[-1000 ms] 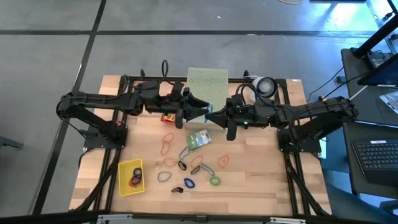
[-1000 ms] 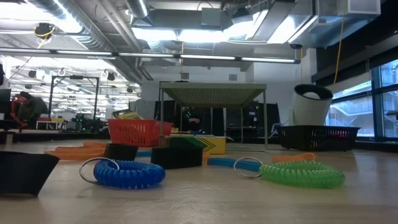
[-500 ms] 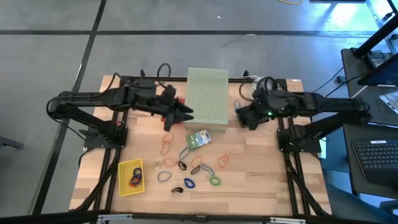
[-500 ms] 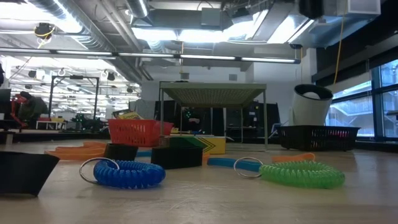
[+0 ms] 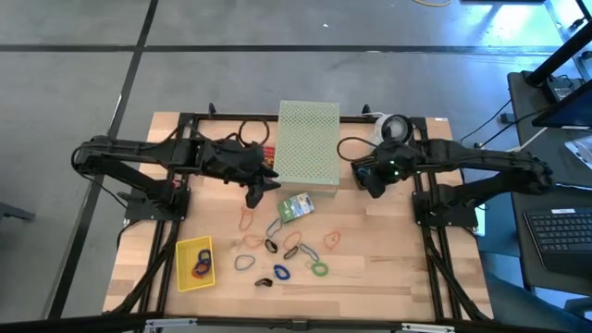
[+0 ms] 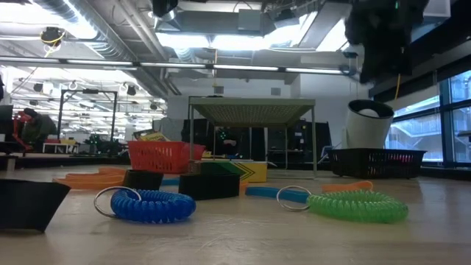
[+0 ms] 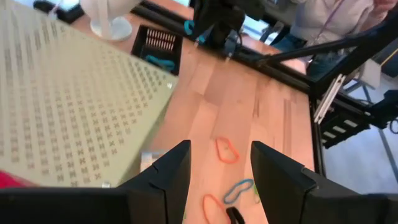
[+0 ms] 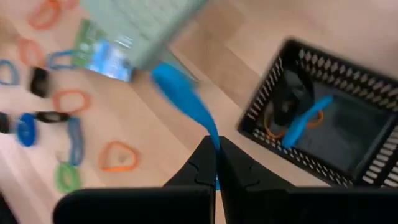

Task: Pick & Place Office Desk Supplies
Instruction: Put the blue rubber band into the black bin

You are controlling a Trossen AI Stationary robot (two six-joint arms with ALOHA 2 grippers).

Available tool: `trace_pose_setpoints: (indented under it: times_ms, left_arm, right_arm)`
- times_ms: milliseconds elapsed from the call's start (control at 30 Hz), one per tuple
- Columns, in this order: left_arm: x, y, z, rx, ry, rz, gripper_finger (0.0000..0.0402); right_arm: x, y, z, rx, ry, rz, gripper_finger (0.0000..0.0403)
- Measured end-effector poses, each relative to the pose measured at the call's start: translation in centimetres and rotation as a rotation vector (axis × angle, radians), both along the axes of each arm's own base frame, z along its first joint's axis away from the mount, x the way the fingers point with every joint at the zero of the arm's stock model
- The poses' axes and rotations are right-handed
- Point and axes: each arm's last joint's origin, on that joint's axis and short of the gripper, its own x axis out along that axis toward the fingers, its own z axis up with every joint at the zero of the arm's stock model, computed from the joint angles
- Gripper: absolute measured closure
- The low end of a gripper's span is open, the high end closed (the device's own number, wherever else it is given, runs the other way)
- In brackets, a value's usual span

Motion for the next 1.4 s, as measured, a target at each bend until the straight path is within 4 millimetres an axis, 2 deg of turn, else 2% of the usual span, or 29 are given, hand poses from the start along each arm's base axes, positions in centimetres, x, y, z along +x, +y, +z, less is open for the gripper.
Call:
trace_pose_setpoints:
  times_ms: [200, 533, 900, 1133, 1233, 1400]
  left_arm:
    - [0.0, -0.7, -2.3, -0.032, 0.066, 0.009, 0.024]
    - [0.8, -1.4, -5.2, -0.075, 0.031, 0.008, 0.024]
    - [0.9, -1.4, -5.2, -0.091, 0.002, 0.018, 0.024]
    - [0.9, -1.3, -5.1, -0.079, -0.008, 0.04, 0.024]
    - [0.9, -1.3, -5.1, -0.079, -0.008, 0.041, 0.024]
    - [0.9, -1.3, -5.1, -0.079, -0.007, 0.041, 0.024]
  right_arm:
    - [-0.6, -1.7, -3.8, 0.054, 0.048, -0.06, 0.0403]
    - [-0.7, -4.2, -5.8, 0.055, 0.099, -0.135, 0.0403]
    - [0.7, -6.0, -8.9, 0.107, 0.242, -0.142, 0.0403]
    - [1.0, -6.4, -9.7, 0.074, 0.291, -0.146, 0.0402]
    - [1.1, -6.5, -9.7, 0.062, 0.282, -0.13, 0.0388]
    - [1.1, -6.5, -9.7, 0.062, 0.282, -0.127, 0.0339]
